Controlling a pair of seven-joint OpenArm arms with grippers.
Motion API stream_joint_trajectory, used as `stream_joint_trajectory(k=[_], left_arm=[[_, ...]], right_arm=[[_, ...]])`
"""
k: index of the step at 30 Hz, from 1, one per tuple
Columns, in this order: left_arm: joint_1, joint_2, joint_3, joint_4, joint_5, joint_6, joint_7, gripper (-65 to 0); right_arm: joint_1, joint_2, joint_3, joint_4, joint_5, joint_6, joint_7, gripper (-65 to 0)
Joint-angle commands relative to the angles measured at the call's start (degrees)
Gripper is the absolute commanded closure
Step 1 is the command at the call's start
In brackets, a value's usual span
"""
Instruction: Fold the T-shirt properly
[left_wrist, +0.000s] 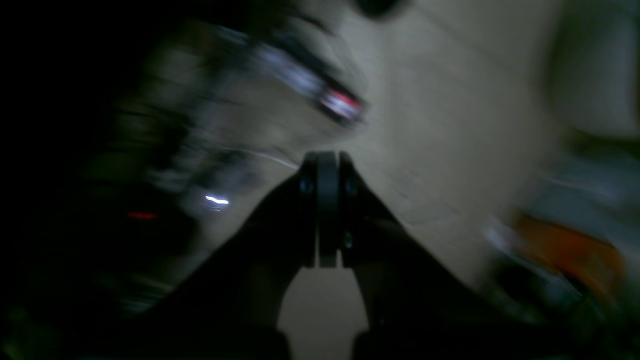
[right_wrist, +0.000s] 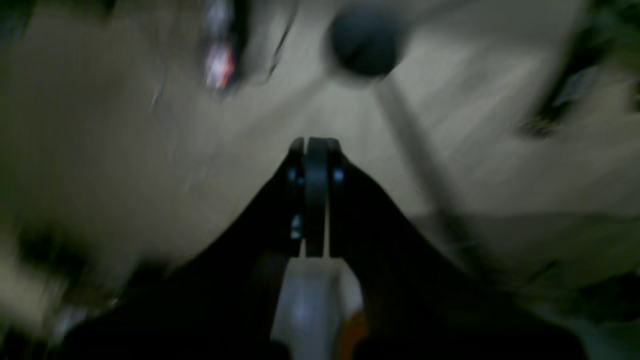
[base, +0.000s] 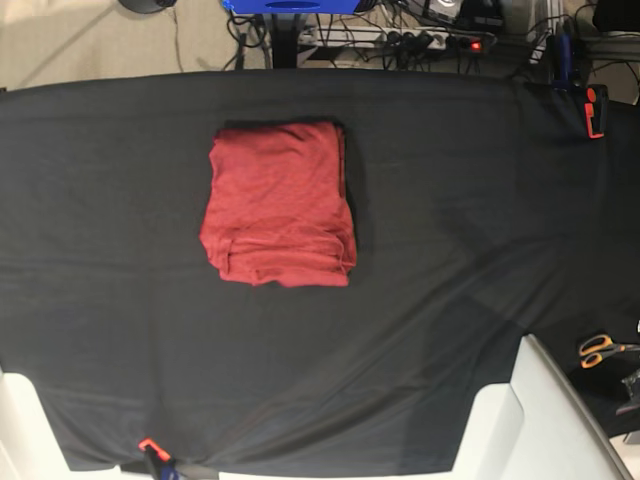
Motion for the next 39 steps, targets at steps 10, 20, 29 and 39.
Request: stream_joint_trajectory(k=[10, 20, 29, 39], left_arm=[[-19.1, 7.1, 17.4, -43.0, -1.1, 13.9, -14.1, 0.0], [-39.1, 17.5, 17.1, -83.3, -1.0, 14.4, -32.6, 0.0], [-43.7, 15.5, 17.1, -79.7, -7.3, 14.4, -29.6, 0.0], [-43.8, 12.6, 18.5, -77.9, -9.3, 14.4, -29.7, 0.0]], right_arm=[[27.0, 6.3, -20.8, -54.2, -0.2, -0.1, 9.8, 0.0], [39.6, 6.1, -47.5, -74.5, -0.2, -29.9, 32.2, 0.0], [43.4, 7.9, -52.3, -74.7, 0.0, -33.1, 36.2, -0.2], [46.5, 8.4, -52.8, -74.8, -0.1, -33.1, 28.3, -0.2]])
